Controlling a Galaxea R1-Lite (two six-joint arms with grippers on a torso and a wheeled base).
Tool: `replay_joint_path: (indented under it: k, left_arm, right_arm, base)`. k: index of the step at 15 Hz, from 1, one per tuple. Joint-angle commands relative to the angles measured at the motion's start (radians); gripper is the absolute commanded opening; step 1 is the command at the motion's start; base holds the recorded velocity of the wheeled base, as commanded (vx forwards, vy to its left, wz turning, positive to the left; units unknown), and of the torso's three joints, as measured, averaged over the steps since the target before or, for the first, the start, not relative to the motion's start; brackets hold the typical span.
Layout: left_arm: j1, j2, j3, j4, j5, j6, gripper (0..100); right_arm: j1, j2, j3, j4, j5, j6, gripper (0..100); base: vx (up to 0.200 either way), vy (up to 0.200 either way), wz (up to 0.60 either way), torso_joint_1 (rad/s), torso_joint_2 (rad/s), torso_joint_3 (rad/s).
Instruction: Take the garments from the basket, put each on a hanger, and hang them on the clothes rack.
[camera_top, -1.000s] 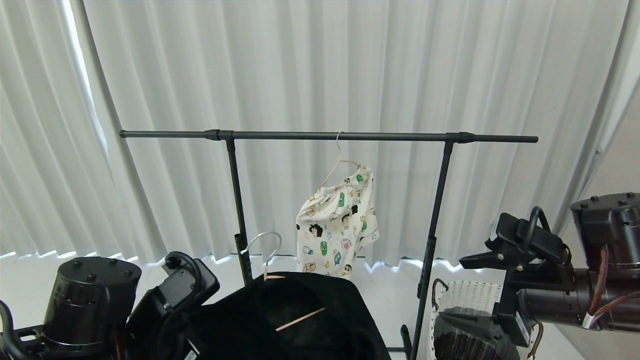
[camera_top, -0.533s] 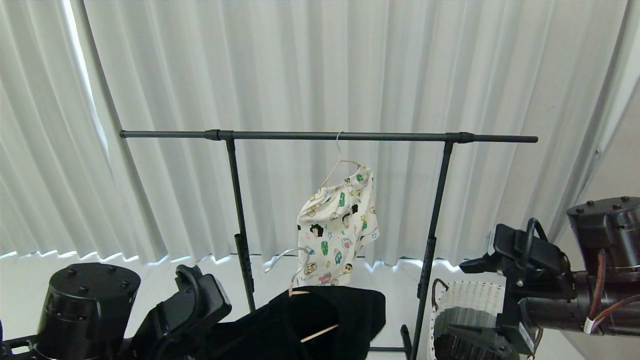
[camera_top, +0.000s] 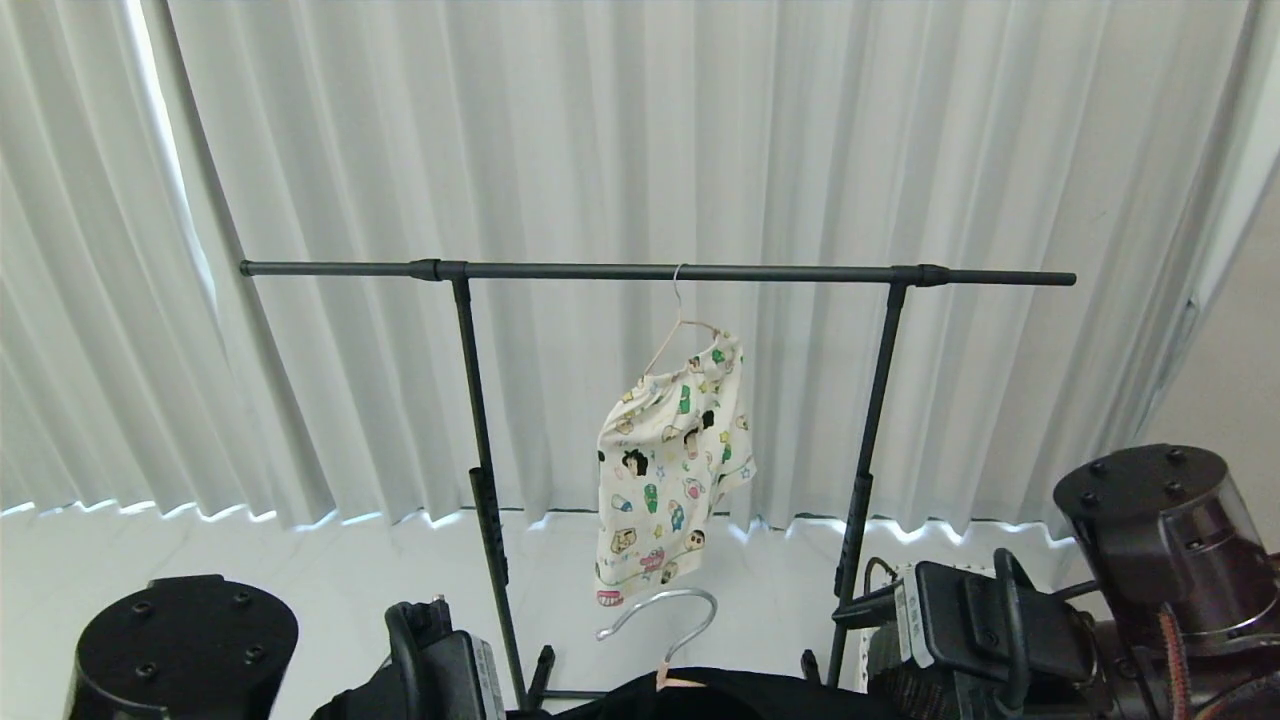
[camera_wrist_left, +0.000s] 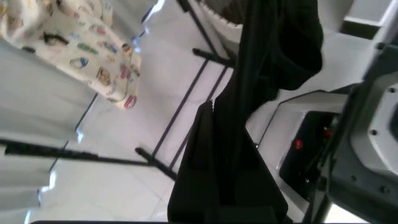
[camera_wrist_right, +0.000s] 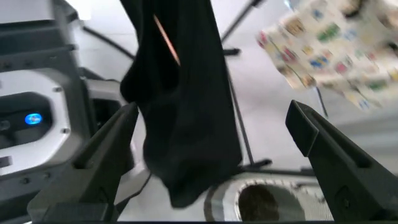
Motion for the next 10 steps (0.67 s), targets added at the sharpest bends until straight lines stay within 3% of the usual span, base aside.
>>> replay_joint_path:
  k: [1, 3, 10]
  left_arm:
    - [-0.016, -0.013, -0.012, -0.014, 0.000, -0.012, 0]
    - [-0.024, -0.016, -0.023, -0.032, 0.000, -0.044, 0]
    - [-0.067, -0.039, -0.021, -0.034, -0.001, -0.044, 0]
  right_arm:
    - [0.026, 0.051, -0.019, -0.007, -0.005, 0.000, 100]
    - [0.026, 0.117, -0.050, -0.037, -0.042, 0.003, 100]
    - [0.024, 0.215, -0.120, -0.062, -0.047, 0.003, 100]
  base:
    - [0.000, 0.000, 0.00, 0.000, 0.00, 0.000]
    - [0.000, 0.000, 0.00, 0.000, 0.00, 0.000]
    - [0.000, 0.000, 0.00, 0.000, 0.00, 0.000]
